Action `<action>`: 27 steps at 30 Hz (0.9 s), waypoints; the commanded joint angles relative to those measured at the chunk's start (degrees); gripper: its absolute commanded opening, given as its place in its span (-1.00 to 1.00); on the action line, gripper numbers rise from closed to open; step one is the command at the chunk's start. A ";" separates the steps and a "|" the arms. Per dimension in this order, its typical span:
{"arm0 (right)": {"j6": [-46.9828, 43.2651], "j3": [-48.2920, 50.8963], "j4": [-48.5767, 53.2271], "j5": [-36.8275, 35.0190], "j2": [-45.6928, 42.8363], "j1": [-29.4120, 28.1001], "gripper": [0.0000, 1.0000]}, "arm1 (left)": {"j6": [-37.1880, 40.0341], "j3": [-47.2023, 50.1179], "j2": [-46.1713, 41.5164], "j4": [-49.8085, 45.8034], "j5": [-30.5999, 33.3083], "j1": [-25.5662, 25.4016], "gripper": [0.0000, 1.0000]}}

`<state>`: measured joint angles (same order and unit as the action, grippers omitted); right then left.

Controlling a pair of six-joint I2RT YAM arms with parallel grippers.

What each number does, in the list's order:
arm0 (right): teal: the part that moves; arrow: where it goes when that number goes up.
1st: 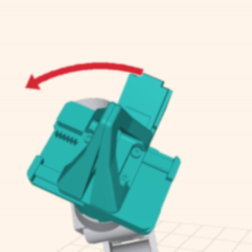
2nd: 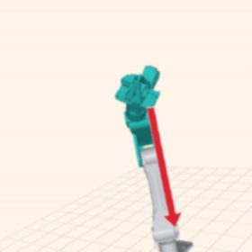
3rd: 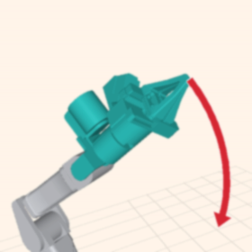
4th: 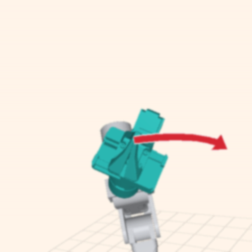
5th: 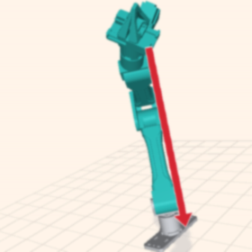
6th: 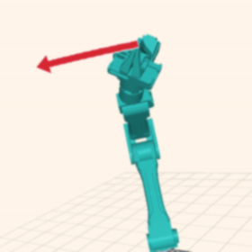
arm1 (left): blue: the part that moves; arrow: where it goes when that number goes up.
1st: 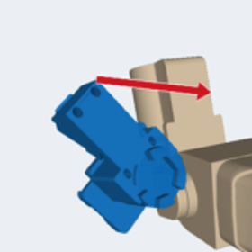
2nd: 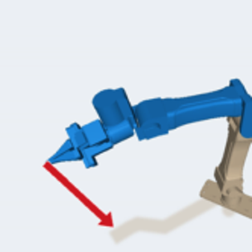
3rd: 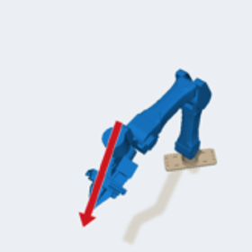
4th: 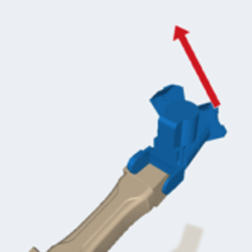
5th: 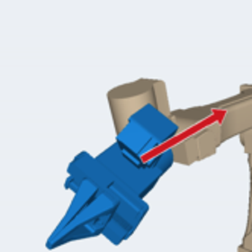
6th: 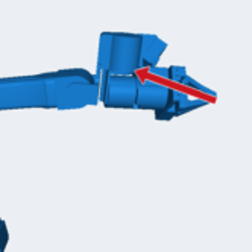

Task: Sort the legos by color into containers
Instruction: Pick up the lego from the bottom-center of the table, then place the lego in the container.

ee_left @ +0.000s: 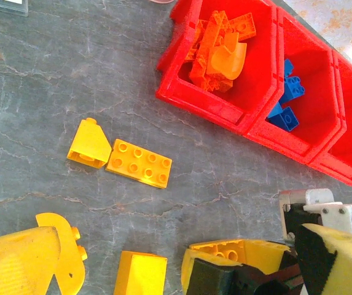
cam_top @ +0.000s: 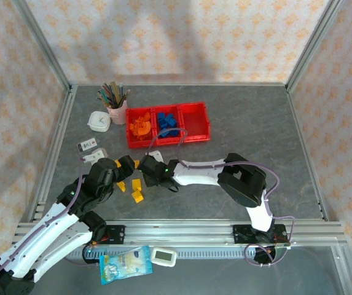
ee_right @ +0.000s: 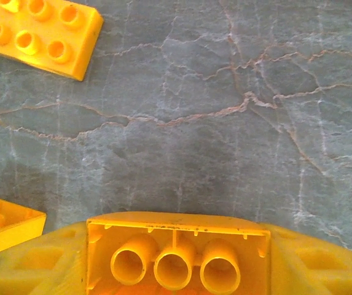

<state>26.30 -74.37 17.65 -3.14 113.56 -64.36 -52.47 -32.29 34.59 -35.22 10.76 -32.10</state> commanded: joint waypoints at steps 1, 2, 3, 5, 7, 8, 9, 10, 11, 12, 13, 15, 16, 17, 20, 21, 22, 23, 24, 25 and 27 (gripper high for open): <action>-0.29 1.17 1.52 -1.61 -4.92 2.43 0.11 | 1.43 -2.19 0.53 2.01 -0.82 0.41 0.98; -0.65 1.53 1.44 -1.60 -6.19 3.30 0.11 | 1.87 -2.60 1.01 2.46 -1.00 0.40 0.98; -1.07 1.77 1.47 -1.77 -7.56 4.31 0.11 | 2.36 -2.98 1.62 3.03 -1.26 0.45 0.98; -1.92 1.95 1.52 -2.24 -9.76 6.69 0.11 | 3.15 -3.69 3.10 4.52 -1.94 0.39 0.98; -2.80 1.97 1.68 -3.19 -11.49 9.68 0.12 | 4.00 -4.46 4.92 6.35 -2.79 0.41 0.98; -3.32 1.82 1.75 -3.56 -12.28 11.61 0.12 | 4.44 -4.78 6.01 7.38 -3.22 0.39 0.98; -3.89 1.74 1.49 -3.75 -12.83 13.28 0.12 | 4.71 -5.25 7.08 8.17 -3.57 0.38 0.98; -4.36 1.64 1.02 -3.70 -13.26 15.23 0.12 | 5.11 -5.66 8.30 9.43 -4.07 0.41 0.98; -4.66 0.89 1.11 -3.63 -13.45 17.75 0.12 | 5.42 -6.05 9.51 10.48 -4.47 0.46 0.98; -5.12 0.07 1.32 -3.81 -13.30 19.50 0.12 | 5.53 -6.48 10.65 11.35 -4.82 0.45 0.98; -5.94 -0.85 1.05 -4.44 -13.07 21.19 0.12 | 5.81 -7.00 11.93 12.31 -5.41 0.43 0.98; -7.30 -2.93 0.44 -6.26 -12.29 23.70 0.13 | 6.39 -7.85 14.28 14.19 -6.40 0.46 0.98; -8.24 -4.16 -0.03 -6.54 -11.48 25.15 0.13 | 6.63 -8.27 15.49 15.04 -6.54 0.41 0.98; -8.56 -5.64 -0.06 -7.18 -10.37 26.69 0.13 | 6.82 -8.56 16.61 15.79 -6.58 0.38 0.98; -9.09 -10.08 -0.36 -7.37 -6.55 30.54 0.13 | 7.18 -9.60 19.50 17.19 -6.60 0.45 0.98; -9.35 -11.17 -0.85 -7.58 -5.46 31.32 0.13 | 7.20 -9.77 20.16 17.73 -6.74 0.40 0.98; -9.71 -12.65 -1.05 -7.59 -4.02 32.05 0.14 | 7.29 -9.93 20.87 18.23 -6.96 0.45 0.98; -10.12 -14.40 -0.73 -7.46 -2.44 32.72 0.14 | 7.36 -10.21 21.56 18.55 -7.37 0.46 0.98; -10.49 -15.91 -0.45 -7.58 -0.96 33.09 0.14 | 7.53 -10.41 22.01 18.69 -7.51 0.47 0.98; -10.87 -17.70 0.16 -7.84 0.52 33.39 0.15 | 7.64 -10.75 22.44 18.78 -7.56 0.54 0.98; -11.40 -20.30 0.90 -8.51 2.85 33.83 0.20 | 7.82 -10.92 23.01 18.75 -7.34 0.54 0.98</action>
<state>16.97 -91.37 17.12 -9.23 113.67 -30.57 -46.13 -41.08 57.17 -18.48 3.77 -32.10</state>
